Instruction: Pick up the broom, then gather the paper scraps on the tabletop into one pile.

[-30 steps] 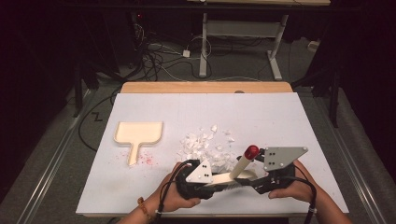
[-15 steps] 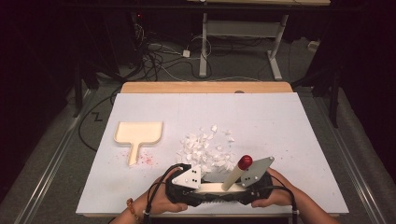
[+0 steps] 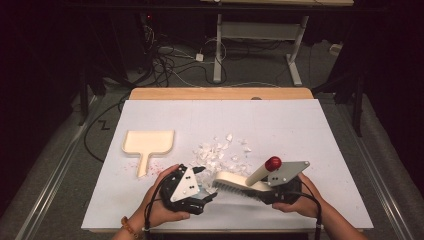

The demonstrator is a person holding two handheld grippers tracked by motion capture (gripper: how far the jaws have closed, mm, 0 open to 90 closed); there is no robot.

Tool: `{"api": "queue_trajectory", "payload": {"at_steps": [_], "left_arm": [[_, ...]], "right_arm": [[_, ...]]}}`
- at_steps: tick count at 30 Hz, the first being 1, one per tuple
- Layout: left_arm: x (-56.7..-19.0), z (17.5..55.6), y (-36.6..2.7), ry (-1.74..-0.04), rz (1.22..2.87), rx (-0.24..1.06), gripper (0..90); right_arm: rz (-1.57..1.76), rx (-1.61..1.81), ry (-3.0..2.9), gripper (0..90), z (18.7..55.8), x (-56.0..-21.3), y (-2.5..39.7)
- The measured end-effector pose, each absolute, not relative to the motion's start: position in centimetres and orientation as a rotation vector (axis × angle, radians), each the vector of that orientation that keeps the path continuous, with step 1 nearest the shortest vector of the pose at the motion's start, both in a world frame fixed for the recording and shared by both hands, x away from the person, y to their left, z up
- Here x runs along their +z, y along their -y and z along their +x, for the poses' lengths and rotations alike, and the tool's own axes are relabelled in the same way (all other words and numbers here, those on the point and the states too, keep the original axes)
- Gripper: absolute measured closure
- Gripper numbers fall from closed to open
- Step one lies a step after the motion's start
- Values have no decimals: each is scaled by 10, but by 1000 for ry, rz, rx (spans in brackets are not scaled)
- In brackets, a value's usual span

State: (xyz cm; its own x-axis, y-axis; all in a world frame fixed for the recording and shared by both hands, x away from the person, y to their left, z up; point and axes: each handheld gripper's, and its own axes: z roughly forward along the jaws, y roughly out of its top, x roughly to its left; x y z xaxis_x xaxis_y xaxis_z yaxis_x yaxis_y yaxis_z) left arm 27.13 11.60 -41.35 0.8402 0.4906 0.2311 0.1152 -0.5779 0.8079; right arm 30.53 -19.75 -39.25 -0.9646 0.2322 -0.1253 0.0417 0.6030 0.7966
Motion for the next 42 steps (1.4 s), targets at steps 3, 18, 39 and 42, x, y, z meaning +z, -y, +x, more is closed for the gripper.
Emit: {"api": "queue_trajectory", "payload": {"at_steps": [3, 18, 39, 42], "left_arm": [[-421, 269, -138, -528, 2133, 592, 215], [-459, 267, -195, -889, 2081, 643, 179], [-463, 273, -210, -988, 2089, 689, 176], [-462, 273, -209, -982, 2083, 686, 176]], "right_arm": [[316, 1284, -2554, 681, 311, -387, 205], [721, 1177, -2320, 681, 336, -373, 241], [909, 868, -2196, 681, 423, -401, 229], [904, 786, -2210, 681, 443, -411, 218]]}}
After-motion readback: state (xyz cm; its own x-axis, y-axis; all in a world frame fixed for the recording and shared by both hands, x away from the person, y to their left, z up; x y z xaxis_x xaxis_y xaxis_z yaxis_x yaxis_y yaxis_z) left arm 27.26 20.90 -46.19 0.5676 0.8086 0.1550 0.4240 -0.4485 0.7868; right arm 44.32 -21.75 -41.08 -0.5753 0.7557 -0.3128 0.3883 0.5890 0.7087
